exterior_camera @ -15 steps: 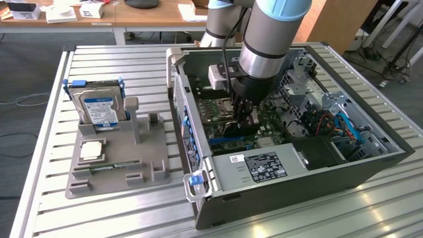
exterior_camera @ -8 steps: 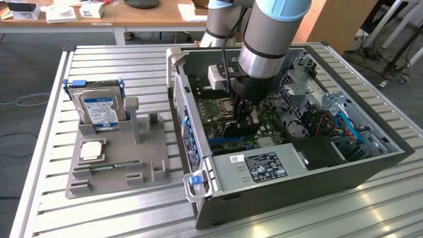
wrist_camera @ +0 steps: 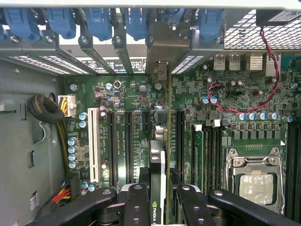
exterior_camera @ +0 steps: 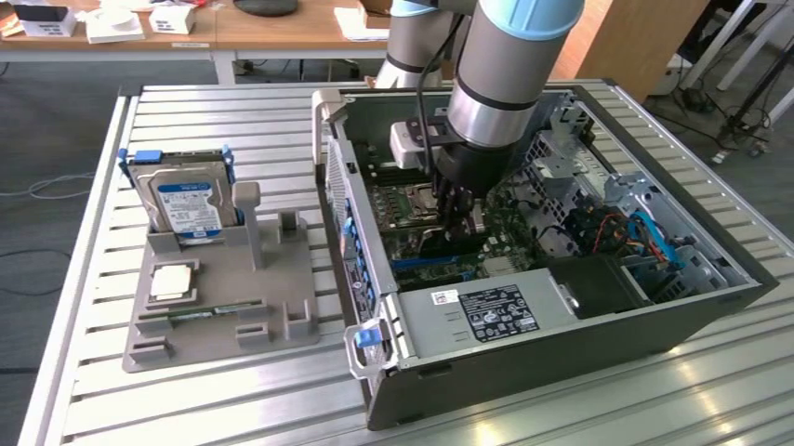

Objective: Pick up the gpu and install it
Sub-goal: 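Insert the gpu into the slot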

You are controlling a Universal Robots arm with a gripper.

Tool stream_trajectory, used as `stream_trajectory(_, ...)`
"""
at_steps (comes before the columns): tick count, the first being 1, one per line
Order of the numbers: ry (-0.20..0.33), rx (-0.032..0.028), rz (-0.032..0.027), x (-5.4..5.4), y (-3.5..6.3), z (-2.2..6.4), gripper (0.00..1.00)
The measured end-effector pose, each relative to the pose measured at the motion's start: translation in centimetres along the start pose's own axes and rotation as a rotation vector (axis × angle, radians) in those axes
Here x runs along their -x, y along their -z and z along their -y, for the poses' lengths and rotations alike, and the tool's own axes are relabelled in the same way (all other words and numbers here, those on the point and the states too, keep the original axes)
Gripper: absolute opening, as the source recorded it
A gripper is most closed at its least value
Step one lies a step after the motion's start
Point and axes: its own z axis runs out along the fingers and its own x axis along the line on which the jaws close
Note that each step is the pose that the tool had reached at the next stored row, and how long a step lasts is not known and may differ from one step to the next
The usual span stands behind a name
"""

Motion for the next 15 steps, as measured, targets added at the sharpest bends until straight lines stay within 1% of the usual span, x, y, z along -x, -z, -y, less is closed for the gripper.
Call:
stream_trajectory(5, 0.0, 0.0, 0.0, 0.0, -0.02, 0.0, 0.27)
stream_trajectory(7, 0.0, -0.0001, 0.0001, 0.01, -0.4, -0.07, 0.27)
stream_trajectory(15, 0.0, -0.0003, 0.0001, 0.02, -0.57, -0.07, 0.27)
